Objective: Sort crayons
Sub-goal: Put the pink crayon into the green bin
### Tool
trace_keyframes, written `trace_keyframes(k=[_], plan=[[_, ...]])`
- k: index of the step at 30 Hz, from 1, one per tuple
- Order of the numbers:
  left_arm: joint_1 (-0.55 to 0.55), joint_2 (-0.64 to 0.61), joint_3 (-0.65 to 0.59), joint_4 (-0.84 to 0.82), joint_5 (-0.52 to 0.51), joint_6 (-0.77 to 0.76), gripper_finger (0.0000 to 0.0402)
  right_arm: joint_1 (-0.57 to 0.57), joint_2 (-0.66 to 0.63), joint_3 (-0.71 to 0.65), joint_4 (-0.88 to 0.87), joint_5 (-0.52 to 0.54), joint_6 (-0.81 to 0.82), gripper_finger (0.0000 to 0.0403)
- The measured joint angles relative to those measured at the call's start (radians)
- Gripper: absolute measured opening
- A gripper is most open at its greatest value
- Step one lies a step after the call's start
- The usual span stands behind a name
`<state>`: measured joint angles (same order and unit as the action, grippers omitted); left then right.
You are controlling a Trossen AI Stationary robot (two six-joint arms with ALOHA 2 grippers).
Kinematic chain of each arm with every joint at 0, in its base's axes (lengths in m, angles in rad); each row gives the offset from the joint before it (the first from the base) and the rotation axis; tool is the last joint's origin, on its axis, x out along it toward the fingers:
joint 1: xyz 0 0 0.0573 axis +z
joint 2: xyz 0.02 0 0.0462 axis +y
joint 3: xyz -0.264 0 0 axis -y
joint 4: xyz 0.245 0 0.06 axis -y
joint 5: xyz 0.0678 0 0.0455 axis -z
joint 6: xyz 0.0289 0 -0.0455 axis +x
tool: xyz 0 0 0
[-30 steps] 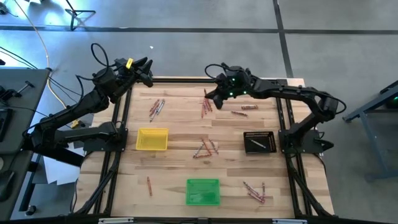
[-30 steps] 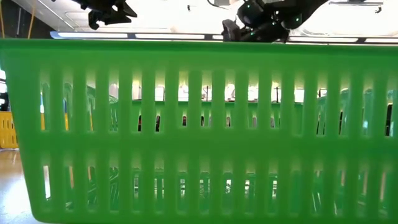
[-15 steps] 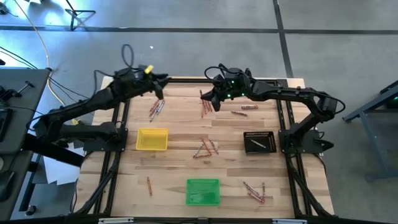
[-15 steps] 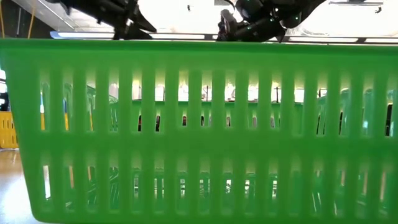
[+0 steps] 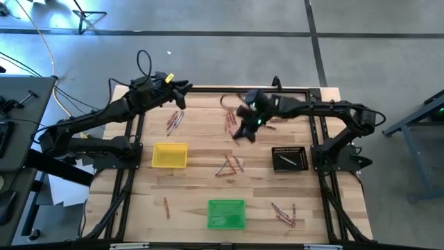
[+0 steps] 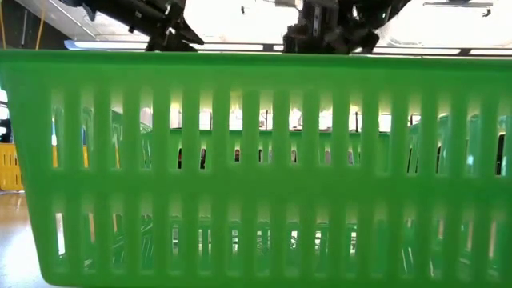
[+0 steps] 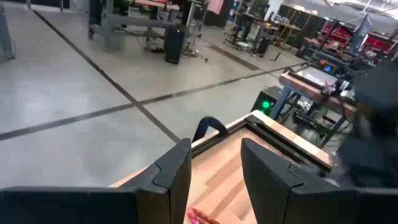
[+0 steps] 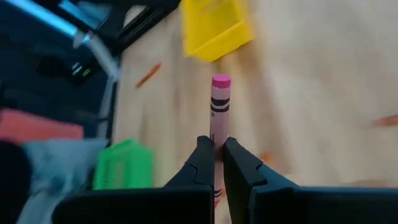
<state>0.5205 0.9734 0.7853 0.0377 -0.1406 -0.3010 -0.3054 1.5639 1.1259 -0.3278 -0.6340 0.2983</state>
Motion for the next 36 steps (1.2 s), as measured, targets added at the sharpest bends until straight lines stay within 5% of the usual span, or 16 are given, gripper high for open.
trace_keyframes(k=[8, 18, 28, 36], plan=[[-0.002, -0.128, 0.0, -0.165, 0.004, -0.006, 0.0126, 0.336, 0.0, 0.0, 0.039, 0.408, 0.302, 0.0], [-0.068, -0.215, 0.0, -0.258, 0.08, -0.075, 0.0126, 0.668, 0.003, 0.0, 0.101, 0.723, 0.793, 0.0], [-0.175, -0.22, 0.0, -0.259, 0.095, -0.187, 0.0126, 0.736, 0.162, 0.0, 0.19, 0.587, 0.819, 0.0], [-0.245, -0.22, 0.0, -0.258, -0.062, -0.249, 0.0126, 0.745, 0.232, -0.001, 0.192, 0.459, 0.751, 0.0]])
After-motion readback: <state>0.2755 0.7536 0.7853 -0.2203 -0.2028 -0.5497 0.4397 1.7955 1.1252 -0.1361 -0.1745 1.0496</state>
